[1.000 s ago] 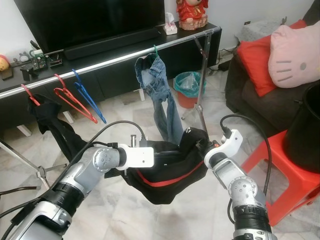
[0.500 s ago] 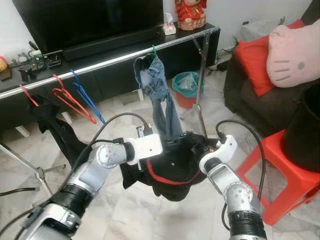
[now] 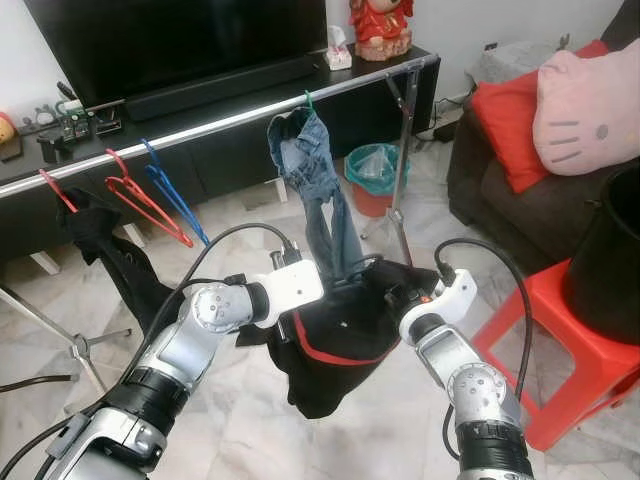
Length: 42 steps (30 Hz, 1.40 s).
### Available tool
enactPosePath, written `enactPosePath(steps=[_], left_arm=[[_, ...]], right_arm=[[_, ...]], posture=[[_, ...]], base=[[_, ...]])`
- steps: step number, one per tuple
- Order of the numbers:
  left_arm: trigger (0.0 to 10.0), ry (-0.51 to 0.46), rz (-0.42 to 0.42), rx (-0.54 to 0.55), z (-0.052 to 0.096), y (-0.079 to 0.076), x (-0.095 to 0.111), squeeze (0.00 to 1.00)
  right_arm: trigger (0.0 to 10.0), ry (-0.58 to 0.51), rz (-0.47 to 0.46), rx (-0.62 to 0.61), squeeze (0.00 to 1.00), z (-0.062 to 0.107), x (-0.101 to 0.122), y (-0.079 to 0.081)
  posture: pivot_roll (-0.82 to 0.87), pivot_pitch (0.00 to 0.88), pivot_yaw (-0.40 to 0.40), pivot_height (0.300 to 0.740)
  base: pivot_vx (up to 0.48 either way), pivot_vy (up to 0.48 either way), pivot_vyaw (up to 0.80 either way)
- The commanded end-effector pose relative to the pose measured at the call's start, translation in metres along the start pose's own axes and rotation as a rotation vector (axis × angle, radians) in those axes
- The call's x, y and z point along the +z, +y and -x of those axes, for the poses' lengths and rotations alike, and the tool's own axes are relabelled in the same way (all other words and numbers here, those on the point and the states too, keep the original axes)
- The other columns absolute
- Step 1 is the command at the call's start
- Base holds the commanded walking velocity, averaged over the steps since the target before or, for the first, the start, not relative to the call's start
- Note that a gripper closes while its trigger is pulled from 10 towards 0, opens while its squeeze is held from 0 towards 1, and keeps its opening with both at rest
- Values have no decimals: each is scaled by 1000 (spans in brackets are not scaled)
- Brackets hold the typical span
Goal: Hang hanger
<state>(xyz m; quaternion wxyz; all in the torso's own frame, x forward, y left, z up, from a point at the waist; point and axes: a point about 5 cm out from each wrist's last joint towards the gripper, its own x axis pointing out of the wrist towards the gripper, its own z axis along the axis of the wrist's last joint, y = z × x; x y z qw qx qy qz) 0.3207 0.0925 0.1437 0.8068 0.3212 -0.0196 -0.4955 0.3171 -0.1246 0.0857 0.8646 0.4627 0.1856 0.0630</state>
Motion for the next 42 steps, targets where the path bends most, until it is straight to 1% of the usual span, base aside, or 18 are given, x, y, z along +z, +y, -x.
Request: enactPosePath(steps=[1, 4, 6, 10, 12, 13, 19, 23, 24, 26, 28, 29, 30, 33, 36, 38, 40, 42], left_arm=[[10000, -41, 12, 11, 3, 3, 6, 0], [10000, -48, 26, -7, 3, -1, 5, 0], [10000, -54, 52, -22, 4, -5, 3, 0], [10000, -57, 66, -58, 5, -11, 2, 0], [10000, -71, 83, -104, 6, -16, 5, 0], [10000, -71, 83, -104, 6, -16, 5, 0], [10000, -76, 85, -153, 7, -23, 6, 0], [10000, -62, 69, -198, 8, -29, 5, 0], [10000, -48, 63, -217, 9, -31, 2, 0], [10000, -4, 20, -258, 10, -39, -4, 0], [10000, 15, -13, -268, 10, -41, -6, 0], [10000, 15, -13, -268, 10, -41, -6, 0], [10000, 35, -52, -273, 10, -43, -9, 0], [10000, 47, -81, -249, 10, -41, -9, 0], [10000, 33, -62, -225, 9, -39, -8, 0], [10000, -3, -15, -204, 8, -36, -3, 0], [10000, -26, 7, -177, 7, -32, 0, 0], [10000, -34, 8, -160, 7, -28, 2, 0]], right_arm=[[10000, 16, 13, 18, 0, -2, -4, 6], [10000, 9, 19, 6, 0, -3, -4, 4], [10000, -12, 58, -9, 0, -3, 0, 2], [10000, -41, 94, -16, 0, -5, 7, 2], [10000, -72, 93, 11, 0, -7, 13, 8], [10000, -72, 93, 11, 0, -7, 13, 8], [10000, -112, 87, 51, 0, -13, 25, 23], [10000, -126, 66, 74, 0, -17, 31, 30], [10000, -113, 75, 85, 0, -18, 30, 33], [10000, -78, 96, 108, 0, -20, 25, 38], [10000, -79, 90, 112, 0, -20, 25, 39], [10000, -79, 90, 112, 0, -20, 25, 39], [10000, -58, 98, 104, 0, -21, 22, 38], [10000, -22, 120, 96, 0, -21, 14, 36], [10000, -11, 120, 93, 0, -20, 11, 34], [10000, -5, 108, 90, 0, -20, 9, 32], [10000, -3, 110, 89, 0, -19, 9, 31], [10000, 2, 120, 90, 0, -19, 8, 31]], posture=[[73, 35, 93, 740], [73, 34, 92, 740], [71, 32, 92, 740], [71, 32, 91, 740], [74, 33, 88, 740], [74, 33, 88, 740], [72, 30, 88, 740], [72, 30, 88, 740], [70, 25, 86, 740], [69, 23, 83, 740], [69, 23, 83, 740], [69, 23, 83, 740], [70, 22, 81, 740], [72, 25, 81, 740], [71, 26, 82, 740], [72, 25, 83, 740], [72, 25, 83, 740], [72, 26, 83, 740]], base=[[0, 0, 0], [0, 0, 0], [0, 0, 0], [0, 0, 0], [0, 0, 0], [0, 0, 0], [0, 0, 0], [0, 0, 0], [0, 0, 0], [0, 0, 0], [0, 0, 0], [0, 0, 0], [0, 0, 0], [0, 0, 0], [0, 0, 0], [0, 0, 0], [0, 0, 0], [0, 0, 0]])
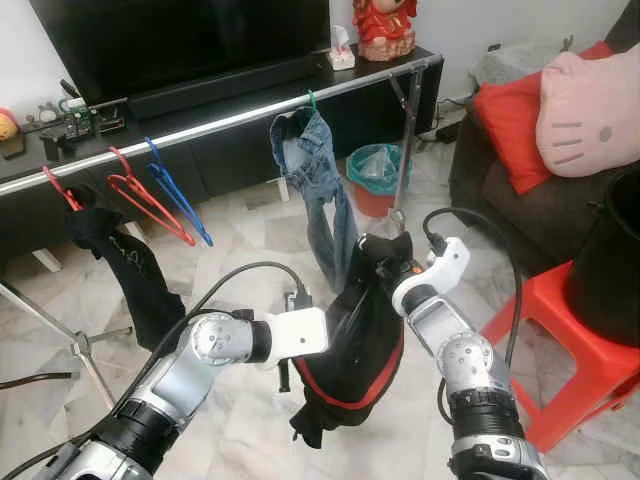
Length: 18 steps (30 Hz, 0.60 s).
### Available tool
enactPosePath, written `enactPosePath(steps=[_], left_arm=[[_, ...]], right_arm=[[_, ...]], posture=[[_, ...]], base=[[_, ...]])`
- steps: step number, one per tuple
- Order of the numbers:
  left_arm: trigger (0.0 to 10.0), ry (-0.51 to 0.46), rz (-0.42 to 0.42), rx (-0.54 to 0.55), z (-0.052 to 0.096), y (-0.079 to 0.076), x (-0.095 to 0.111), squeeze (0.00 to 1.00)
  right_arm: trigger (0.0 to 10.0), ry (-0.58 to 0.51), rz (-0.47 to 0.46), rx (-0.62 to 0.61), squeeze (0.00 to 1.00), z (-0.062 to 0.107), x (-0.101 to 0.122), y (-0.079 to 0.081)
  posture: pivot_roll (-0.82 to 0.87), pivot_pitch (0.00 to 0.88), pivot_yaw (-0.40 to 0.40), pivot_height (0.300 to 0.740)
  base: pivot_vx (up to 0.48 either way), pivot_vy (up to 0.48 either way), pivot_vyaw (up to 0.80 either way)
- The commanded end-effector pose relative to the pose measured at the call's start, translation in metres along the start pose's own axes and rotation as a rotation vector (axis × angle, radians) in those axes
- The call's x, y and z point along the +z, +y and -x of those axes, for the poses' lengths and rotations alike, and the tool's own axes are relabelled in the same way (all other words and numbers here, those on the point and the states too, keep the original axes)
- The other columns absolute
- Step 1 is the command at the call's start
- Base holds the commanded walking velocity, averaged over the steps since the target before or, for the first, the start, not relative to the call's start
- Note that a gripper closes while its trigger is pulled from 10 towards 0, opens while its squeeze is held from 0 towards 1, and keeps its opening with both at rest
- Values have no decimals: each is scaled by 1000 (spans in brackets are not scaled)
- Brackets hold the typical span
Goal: Hang hanger
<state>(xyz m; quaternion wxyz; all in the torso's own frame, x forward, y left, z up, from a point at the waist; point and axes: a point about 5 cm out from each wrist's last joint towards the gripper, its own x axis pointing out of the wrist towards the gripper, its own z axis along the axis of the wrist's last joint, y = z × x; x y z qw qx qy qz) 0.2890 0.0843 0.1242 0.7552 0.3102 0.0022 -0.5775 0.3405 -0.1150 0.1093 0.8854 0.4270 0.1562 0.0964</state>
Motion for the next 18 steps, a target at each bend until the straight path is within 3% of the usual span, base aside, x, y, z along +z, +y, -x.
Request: enactPosePath(steps=[1, 2, 3, 5, 6, 17, 18], left_arm=[[10000, -3, -5, 41, 5, 10, 2, 0], [10000, -2, -7, 42, 5, 10, 2, 0], [10000, 0, -8, 45, 5, 11, 2, 0], [10000, 2, -9, 47, 6, 11, 2, 0], [10000, 3, -11, 46, 6, 12, 1, 0], [10000, -7, -1, 47, 6, 10, 1, 0], [10000, -8, -2, 48, 5, 10, 1, 0]], right_arm=[[10000, 27, 26, 23, 0, -1, -5, 5], [10000, 28, 29, 24, 0, -1, -5, 5], [10000, 30, 32, 25, 376, -1, -5, 5], [10000, 31, 34, 27, 376, -1, -5, 6], [10000, 37, 41, 26, 1000, -1, -7, 5], [10000, 49, 59, 27, 1000, -1, -10, 6], [10000, 47, 66, 28, 816, -1, -9, 6]], posture=[[72, 26, 83, 740], [72, 26, 83, 740], [72, 26, 83, 740], [72, 26, 83, 740], [71, 28, 84, 740], [72, 32, 84, 740], [71, 32, 84, 740]], base=[[0, 0, 0], [0, 0, 0], [0, 0, 0], [0, 0, 0], [0, 0, 0], [0, 0, 0], [0, 0, 0]])
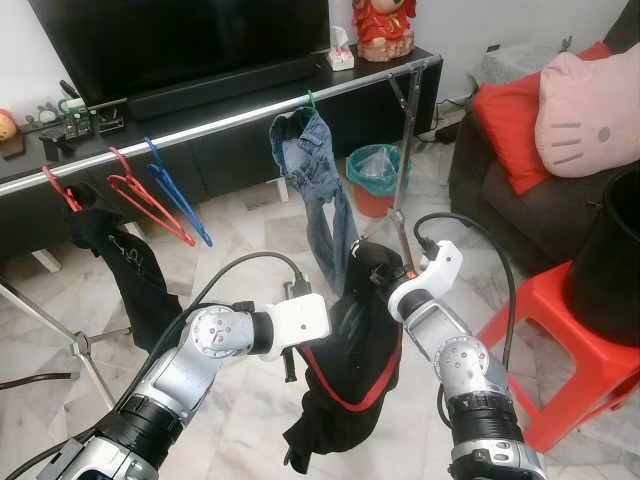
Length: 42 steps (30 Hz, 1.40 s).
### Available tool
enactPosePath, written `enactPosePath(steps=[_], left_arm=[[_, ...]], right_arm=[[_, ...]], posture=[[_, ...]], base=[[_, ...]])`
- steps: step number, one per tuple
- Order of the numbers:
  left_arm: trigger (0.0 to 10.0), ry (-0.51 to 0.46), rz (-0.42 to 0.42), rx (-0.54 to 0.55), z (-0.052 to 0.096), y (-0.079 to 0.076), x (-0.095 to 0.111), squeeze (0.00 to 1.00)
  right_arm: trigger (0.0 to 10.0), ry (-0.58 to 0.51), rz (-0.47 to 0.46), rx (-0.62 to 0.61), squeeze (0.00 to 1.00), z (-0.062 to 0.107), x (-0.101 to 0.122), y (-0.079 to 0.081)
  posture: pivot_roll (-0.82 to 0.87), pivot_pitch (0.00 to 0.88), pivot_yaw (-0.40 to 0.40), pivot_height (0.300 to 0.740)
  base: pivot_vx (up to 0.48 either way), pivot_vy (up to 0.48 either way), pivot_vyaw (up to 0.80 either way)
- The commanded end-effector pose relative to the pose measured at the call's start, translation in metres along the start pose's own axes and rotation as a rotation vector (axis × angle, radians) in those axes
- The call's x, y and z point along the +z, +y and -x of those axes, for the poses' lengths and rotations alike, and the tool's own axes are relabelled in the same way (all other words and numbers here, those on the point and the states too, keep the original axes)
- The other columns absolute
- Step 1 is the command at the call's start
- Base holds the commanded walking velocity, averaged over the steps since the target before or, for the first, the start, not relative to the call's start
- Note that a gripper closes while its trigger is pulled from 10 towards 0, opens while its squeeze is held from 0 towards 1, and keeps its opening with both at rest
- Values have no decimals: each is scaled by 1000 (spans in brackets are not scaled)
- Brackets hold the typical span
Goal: Hang hanger
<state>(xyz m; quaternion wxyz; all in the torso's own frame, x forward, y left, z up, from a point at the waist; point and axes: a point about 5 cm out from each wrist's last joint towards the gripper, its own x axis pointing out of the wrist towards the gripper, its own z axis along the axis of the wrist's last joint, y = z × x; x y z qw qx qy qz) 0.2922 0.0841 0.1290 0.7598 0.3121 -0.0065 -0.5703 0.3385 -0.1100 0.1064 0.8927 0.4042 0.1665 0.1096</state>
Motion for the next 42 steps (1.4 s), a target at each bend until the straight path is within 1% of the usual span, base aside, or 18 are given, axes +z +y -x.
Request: enactPosePath(steps=[1, 13, 14, 15, 16, 22, 23, 24, 25, 26, 27, 28, 30, 37, 40, 42], left_arm=[[10000, -3, 8, 28, 5, 6, -1, 0], [10000, -13, 6, 47, 5, 9, 0, 0], [10000, -14, 6, 49, 5, 9, 0, 0], [10000, -14, 5, 50, 5, 9, 0, 0], [10000, -15, 6, 52, 5, 9, 0, 0], [10000, -18, 5, 58, 5, 10, 0, 0], [10000, -19, 5, 60, 5, 11, 1, 0], [10000, -21, 5, 60, 4, 11, 1, 0], [10000, -23, 5, 62, 4, 11, 1, 0], [10000, -24, 5, 62, 4, 11, 1, 0], [10000, -25, 6, 61, 3, 10, 2, 0], [10000, -25, 6, 61, 3, 10, 2, 0], [10000, -26, 6, 61, 3, 10, 2, 0], [10000, -29, 7, 67, 3, 11, 2, 0], [10000, -38, 10, 76, 2, 12, 2, 0], [10000, -38, 10, 79, 2, 12, 2, 0]], right_arm=[[10000, 15, 25, 21, 0, -1, -3, 6], [10000, 24, 45, 38, 0, -1, -4, 8], [10000, 25, 43, 38, 969, -1, -5, 8], [10000, 25, 41, 38, 969, -1, -5, 8], [10000, 27, 43, 39, 1000, -1, -5, 8], [10000, 38, 72, 22, 1000, 0, -7, 6], [10000, 70, 197, -16, 1000, 1, -10, 1], [10000, 89, 278, -46, 1000, 1, -11, -2], [10000, 132, 443, -92, 1000, 3, -15, -9], [10000, 148, 492, -96, 1000, 3, -16, -11], [10000, 167, 511, -78, 1000, 5, -20, -11], [10000, 167, 511, -78, 1000, 5, -20, -11], [10000, 165, 470, -59, 1000, 6, -21, -9], [10000, 160, 464, -56, 1000, 7, -21, -9], [10000, 136, 378, -20, 1000, 6, -17, -1], [10000, 127, 354, -4, 1000, 6, -15, 2]], posture=[[71, 32, 84, 740], [71, 33, 84, 740], [71, 33, 84, 740], [71, 33, 84, 740], [71, 33, 84, 740], [71, 34, 85, 740], [68, 34, 85, 740], [68, 34, 85, 740], [68, 34, 85, 740], [65, 34, 85, 740], [65, 34, 85, 740], [65, 34, 85, 740], [64, 34, 84, 740], [64, 34, 84, 740], [64, 34, 84, 740], [64, 34, 84, 740]], base=[[0, 0, 0], [0, 0, 0], [0, 0, 0], [0, 0, 0], [0, 0, 0], [0, 0, 0], [0, 0, 0], [0, 0, 0], [0, 0, 0], [0, 0, 0], [0, 0, 0], [0, 0, 0], [0, 0, 0], [0, 0, 0], [0, 0, 0], [0, 0, 0]])
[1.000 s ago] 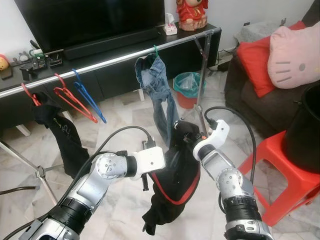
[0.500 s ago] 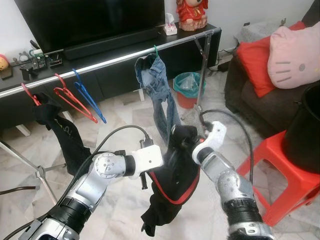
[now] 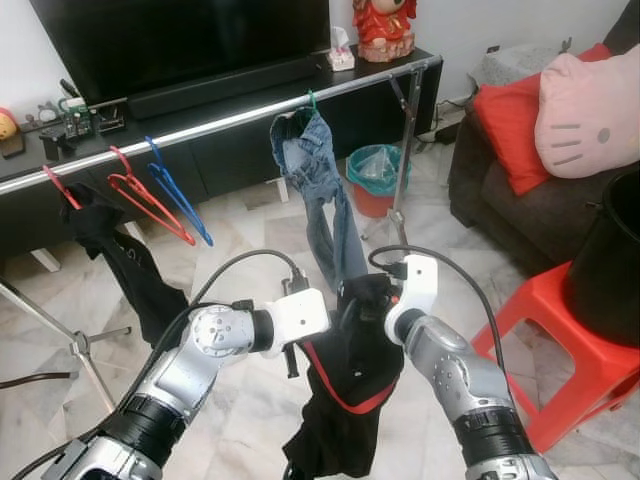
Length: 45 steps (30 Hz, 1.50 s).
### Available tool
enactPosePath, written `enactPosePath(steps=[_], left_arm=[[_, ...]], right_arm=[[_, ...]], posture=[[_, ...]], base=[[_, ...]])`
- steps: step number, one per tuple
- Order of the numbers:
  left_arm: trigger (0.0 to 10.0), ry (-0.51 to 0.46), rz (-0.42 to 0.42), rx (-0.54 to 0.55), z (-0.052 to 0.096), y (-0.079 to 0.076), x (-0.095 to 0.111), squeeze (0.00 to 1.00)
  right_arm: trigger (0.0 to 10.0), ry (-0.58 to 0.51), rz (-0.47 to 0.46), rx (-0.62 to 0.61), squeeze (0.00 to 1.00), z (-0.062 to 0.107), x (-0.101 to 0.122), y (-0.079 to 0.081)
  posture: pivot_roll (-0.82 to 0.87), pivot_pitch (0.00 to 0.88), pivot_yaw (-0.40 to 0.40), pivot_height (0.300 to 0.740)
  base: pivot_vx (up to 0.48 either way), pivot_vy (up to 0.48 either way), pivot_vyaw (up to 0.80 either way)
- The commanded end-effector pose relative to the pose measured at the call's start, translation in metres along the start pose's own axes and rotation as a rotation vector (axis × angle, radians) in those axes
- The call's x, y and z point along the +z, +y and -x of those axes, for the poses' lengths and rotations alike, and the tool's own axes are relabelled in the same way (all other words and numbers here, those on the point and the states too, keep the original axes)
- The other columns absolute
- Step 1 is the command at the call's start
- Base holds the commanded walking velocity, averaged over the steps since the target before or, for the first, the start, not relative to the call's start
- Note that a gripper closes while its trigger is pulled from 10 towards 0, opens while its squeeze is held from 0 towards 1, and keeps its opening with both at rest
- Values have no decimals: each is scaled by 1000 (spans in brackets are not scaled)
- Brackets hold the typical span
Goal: Hang hanger
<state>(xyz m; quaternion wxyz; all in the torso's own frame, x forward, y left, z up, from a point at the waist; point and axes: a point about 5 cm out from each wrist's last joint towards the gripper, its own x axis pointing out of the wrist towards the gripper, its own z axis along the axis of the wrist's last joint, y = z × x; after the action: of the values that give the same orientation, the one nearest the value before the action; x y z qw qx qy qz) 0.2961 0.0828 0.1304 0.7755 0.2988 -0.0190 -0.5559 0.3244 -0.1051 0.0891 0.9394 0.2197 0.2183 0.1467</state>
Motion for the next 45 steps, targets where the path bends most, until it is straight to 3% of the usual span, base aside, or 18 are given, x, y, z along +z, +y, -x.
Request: enactPosePath(steps=[1, 2, 3, 11, 12, 13, 14, 18, 20, 23, 24, 25, 28, 31, 36, 43, 45], left_arm=[[10000, -14, -6, 32, 3, 9, 2, 0], [10000, -14, -6, 32, 3, 9, 2, 0], [10000, -15, -6, 34, 3, 8, 2, 0], [10000, -13, -20, 43, 3, 10, 2, 0], [10000, -13, -20, 44, 3, 11, 2, 0], [10000, -13, -20, 44, 3, 11, 2, 0], [10000, -12, -22, 44, 3, 11, 2, 0], [10000, -9, -25, 45, 3, 11, 2, 0], [10000, -8, -26, 46, 3, 11, 2, 0], [10000, -6, -27, 45, 3, 11, 1, 0], [10000, -5, -26, 44, 3, 11, 1, 0], [10000, -5, -26, 43, 4, 11, 1, 0], [10000, -4, -24, 42, 4, 11, 0, 0], [10000, -4, -24, 41, 4, 11, 0, 0], [10000, -6, -23, 41, 3, 11, 0, 0], [10000, -1, -27, 37, 4, 10, -1, 0], [10000, -1, -27, 35, 4, 11, -1, 0]], right_arm=[[10000, -29, -15, 43, 902, 0, 9, 9], [10000, -29, -15, 43, 902, 0, 9, 9], [10000, -26, -17, 48, 0, 1, 8, 10], [10000, -4, 16, 48, 0, 4, 3, 8], [10000, -4, 11, 49, 565, 4, 3, 8], [10000, -4, 11, 49, 565, 4, 3, 8], [10000, -2, 18, 59, 1000, 5, 3, 9], [10000, 11, 40, 49, 1000, 5, 1, 9], [10000, 56, 152, -4, 1000, 4, -4, 4], [10000, 107, 212, -59, 1000, 5, -10, -3], [10000, 124, 217, -60, 729, 6, -12, -4], [10000, 134, 218, -39, 0, 7, -12, -4], [10000, 159, 288, 21, 0, 11, -12, -3], [10000, 148, 299, 29, 0, 13, -8, -4], [10000, 67, 145, 103, 0, 16, 11, -1], [10000, 83, 281, 173, 0, 27, 19, -3], [10000, 152, 451, 140, 0, 31, 16, -12]], posture=[[64, 34, 84, 740], [64, 34, 84, 740], [62, 30, 83, 740], [62, 25, 81, 740], [61, 23, 82, 740], [61, 23, 82, 740], [61, 23, 82, 740], [61, 23, 82, 740], [61, 25, 82, 740], [61, 25, 82, 740], [60, 27, 82, 740], [60, 27, 82, 740], [60, 27, 82, 740], [60, 27, 82, 740], [58, 32, 82, 740], [59, 32, 85, 740], [58, 32, 87, 740]], base=[[0, 0, 0], [0, 0, 0], [0, 0, 0], [0, 0, 0], [0, 0, 0], [0, 0, 0], [0, 0, 0], [0, 0, 0], [0, 0, 0], [0, 0, 0], [0, 0, 0], [0, 0, 0], [0, 0, 0], [0, 0, 0], [0, 0, 0], [0, 0, 0], [0, 0, 0]])
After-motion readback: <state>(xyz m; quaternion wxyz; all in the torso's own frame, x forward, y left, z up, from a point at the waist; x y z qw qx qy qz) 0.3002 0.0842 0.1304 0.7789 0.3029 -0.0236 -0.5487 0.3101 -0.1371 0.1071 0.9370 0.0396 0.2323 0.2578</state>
